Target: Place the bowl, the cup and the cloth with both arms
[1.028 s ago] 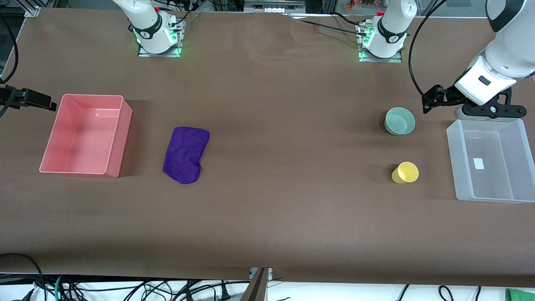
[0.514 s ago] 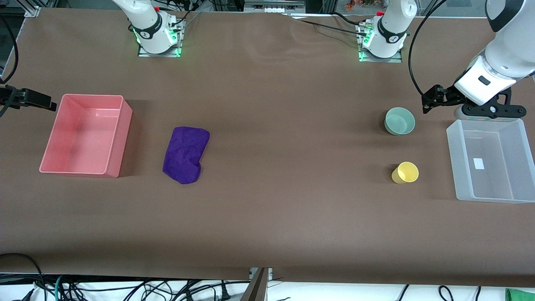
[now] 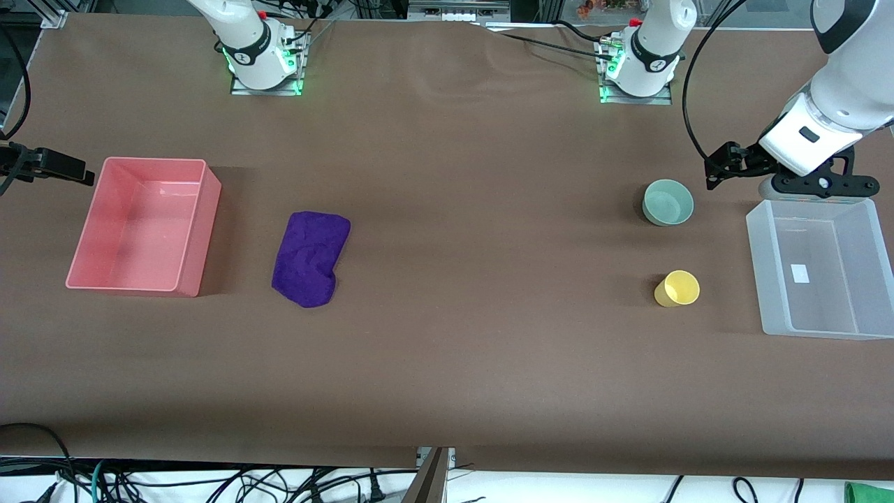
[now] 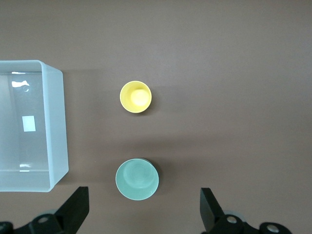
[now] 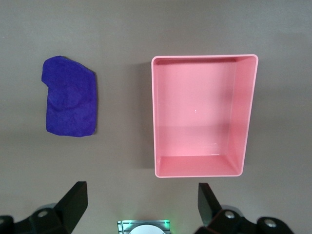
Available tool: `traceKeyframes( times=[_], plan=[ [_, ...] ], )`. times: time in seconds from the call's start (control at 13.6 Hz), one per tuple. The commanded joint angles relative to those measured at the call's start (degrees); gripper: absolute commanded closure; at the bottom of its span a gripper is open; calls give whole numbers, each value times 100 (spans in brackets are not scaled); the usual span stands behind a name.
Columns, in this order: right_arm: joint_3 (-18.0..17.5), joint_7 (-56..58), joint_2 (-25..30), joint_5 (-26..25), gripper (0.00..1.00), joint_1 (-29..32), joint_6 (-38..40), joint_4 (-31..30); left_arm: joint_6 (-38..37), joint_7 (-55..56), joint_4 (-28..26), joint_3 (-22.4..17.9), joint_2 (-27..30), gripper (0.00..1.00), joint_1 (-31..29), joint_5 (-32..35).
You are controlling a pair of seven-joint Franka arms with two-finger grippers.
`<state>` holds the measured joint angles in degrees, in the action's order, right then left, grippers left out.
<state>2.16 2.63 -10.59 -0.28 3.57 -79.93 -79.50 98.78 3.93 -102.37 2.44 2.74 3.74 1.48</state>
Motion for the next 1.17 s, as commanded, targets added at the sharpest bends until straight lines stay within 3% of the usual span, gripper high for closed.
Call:
traceKeyframes(
  times=[0.0,1.1],
  plan=[
    [-5,80,13,-69,0,3,-5,31,-52,46,24,-15,60,0,30,-69],
    [-22,54,-13,-69,0,-5,-5,31,-333,46,15,-15,69,0,30,-78]
  ],
)
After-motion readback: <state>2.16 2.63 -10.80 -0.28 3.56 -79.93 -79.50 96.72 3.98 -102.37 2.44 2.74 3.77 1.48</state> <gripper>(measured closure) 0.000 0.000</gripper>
